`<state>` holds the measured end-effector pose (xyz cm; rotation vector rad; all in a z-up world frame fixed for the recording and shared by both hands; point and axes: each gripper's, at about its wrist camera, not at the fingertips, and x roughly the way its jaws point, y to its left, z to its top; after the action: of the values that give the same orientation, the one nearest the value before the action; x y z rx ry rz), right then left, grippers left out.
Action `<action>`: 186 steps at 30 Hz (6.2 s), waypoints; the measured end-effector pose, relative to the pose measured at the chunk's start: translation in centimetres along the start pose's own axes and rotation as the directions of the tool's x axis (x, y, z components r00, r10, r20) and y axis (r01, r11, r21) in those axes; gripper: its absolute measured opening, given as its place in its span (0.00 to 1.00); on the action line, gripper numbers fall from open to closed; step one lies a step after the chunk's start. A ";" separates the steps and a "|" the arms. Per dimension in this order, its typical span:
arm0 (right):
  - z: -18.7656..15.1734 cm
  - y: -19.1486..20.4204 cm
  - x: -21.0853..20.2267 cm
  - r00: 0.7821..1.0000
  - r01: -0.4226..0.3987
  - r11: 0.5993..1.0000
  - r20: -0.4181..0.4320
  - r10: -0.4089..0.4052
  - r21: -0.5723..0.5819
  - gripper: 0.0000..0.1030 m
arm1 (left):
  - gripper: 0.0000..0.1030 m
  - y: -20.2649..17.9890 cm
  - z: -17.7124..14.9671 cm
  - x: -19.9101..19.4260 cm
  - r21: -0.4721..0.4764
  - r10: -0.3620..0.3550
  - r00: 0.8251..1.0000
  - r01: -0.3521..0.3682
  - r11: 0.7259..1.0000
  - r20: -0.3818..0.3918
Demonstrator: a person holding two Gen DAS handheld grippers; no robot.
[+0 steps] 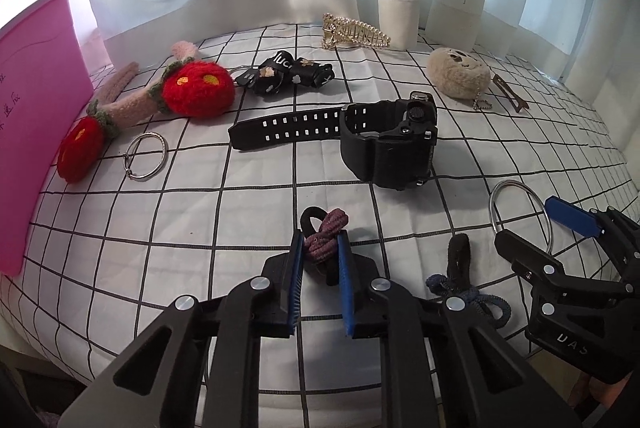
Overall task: Organize jewelry
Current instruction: 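Close the left tool on the hair tie while the right tool grips the silver ring, then lift and carry the hair tie and ring with both tools over the pink tub, then open the left tool to drop the hair tie while the right tool releases the ring, then withdraw both tools from the tub back over the table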
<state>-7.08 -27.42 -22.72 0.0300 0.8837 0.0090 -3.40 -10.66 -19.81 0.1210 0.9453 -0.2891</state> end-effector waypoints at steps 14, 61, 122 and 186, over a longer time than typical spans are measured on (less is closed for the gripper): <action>0.8 0.4 -2.2 0.998 -0.054 0.999 0.038 0.054 0.000 0.68 | 0.16 1.7 0.6 -2.6 -0.071 -0.029 0.999 0.032 0.997 0.042; 33.4 40.3 -4.2 0.785 -0.553 0.629 -0.090 0.612 -0.547 0.68 | 0.16 36.7 10.6 -20.3 -0.631 0.384 0.922 -0.274 0.726 0.042; 33.4 48.8 9.3 0.783 -0.580 0.633 -0.566 0.258 -0.513 0.69 | 0.83 43.0 9.0 -13.9 -0.769 0.212 0.937 -0.348 0.536 -0.277; 11.7 -10.7 -8.9 0.965 -0.261 0.965 -0.002 0.261 0.018 0.74 | 0.94 7.4 4.1 -15.7 -0.500 0.365 0.923 -0.376 0.780 -0.125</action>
<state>-3.73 -38.59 -8.72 0.1630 0.8795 0.2485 -6.64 -1.54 -4.88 -0.1875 0.9682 0.3425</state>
